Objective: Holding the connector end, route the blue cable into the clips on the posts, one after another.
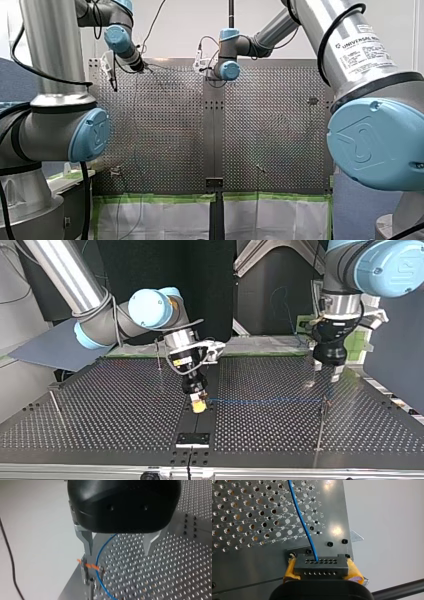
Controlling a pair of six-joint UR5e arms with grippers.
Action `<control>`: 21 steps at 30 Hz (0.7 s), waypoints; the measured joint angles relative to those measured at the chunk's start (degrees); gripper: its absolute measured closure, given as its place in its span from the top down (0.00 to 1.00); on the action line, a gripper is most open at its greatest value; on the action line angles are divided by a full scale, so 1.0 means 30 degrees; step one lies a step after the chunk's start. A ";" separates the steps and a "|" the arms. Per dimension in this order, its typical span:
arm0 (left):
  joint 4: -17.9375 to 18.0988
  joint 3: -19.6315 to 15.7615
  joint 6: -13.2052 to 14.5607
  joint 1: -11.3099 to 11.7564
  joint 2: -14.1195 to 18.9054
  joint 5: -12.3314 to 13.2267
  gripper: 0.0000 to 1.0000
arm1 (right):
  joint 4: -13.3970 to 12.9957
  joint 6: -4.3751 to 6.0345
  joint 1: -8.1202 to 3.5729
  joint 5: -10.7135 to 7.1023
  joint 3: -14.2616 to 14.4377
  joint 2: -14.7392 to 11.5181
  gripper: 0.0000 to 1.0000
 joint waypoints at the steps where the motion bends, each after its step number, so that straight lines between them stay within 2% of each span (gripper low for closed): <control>1: 0.0068 0.0002 0.0181 -0.0031 0.0006 0.0173 1.00 | 0.0000 0.0000 0.0003 -0.0001 0.0001 0.0000 0.00; 5: 0.0184 0.0000 0.0813 -0.0067 -0.0015 0.0332 1.00 | 0.0013 0.0000 0.0001 -0.0014 0.0000 0.0000 0.00; 16: 0.1068 0.0000 0.2568 0.0102 -0.0087 -0.0340 1.00 | 0.0022 0.0001 -0.0003 -0.0024 0.0000 0.0000 0.00; 21: 0.1265 -0.0005 0.2993 0.0193 -0.0318 -0.0498 1.00 | 0.0026 0.0001 -0.0001 -0.0025 0.0000 0.0002 0.00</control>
